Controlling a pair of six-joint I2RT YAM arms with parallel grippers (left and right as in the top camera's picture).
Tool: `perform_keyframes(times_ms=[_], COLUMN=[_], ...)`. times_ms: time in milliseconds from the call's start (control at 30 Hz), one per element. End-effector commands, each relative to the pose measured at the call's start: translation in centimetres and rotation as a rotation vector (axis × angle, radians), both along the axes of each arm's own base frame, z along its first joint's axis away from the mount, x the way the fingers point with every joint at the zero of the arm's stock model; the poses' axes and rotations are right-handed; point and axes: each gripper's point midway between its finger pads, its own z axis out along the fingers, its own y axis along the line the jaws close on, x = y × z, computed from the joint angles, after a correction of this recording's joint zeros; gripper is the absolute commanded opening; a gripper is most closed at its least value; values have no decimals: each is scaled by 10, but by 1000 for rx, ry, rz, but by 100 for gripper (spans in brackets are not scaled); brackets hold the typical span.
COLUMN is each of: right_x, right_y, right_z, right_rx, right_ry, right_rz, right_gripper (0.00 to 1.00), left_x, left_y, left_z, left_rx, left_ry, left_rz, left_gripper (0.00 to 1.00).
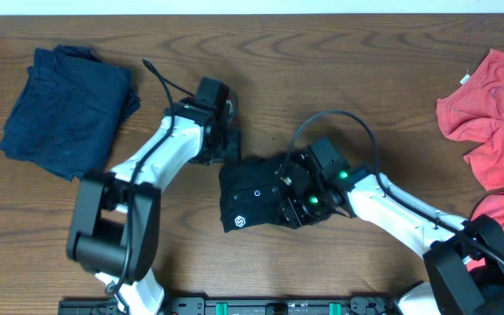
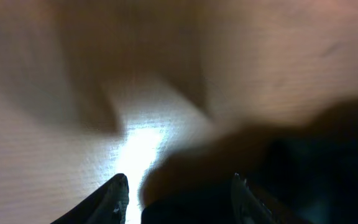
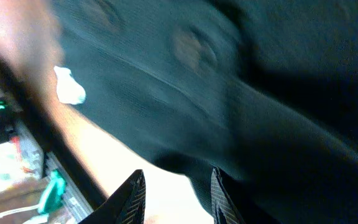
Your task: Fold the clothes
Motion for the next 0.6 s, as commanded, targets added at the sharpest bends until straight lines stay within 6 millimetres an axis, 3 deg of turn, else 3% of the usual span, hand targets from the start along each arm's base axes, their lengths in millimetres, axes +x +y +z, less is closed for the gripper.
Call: perform_keyframes(times_ms=[0, 100, 167, 300, 400, 467, 567], right_x=[-1, 21, 49, 108, 139, 147, 139], right_y=[-23, -52, -68, -87, -99, -103, -103], right_z=[-21, -32, -32, -18, -3, 4, 3], right_rx=[-119, -248, -278, -223, -177, -159, -157], right_ry=[14, -37, -123, -290, -378, -389, -354], right_rz=[-110, -250, -330, -457, -508, -513, -475], right_gripper=[34, 37, 41, 40, 40, 42, 47], left_x=[-17, -39, -57, -88, -99, -97, -88], left_y=[2, 12, 20, 30, 32, 32, 32], left_z=[-15, -24, -26, -24, -21, -18, -9], left_rx=[10, 62, 95, 147, 165, 159, 135], left_ry=[94, 194, 268, 411, 457, 442, 392], left_rz=[-19, -16, 5, 121, 151, 152, 168], left_gripper=[55, 55, 55, 56, 66, 68, 68])
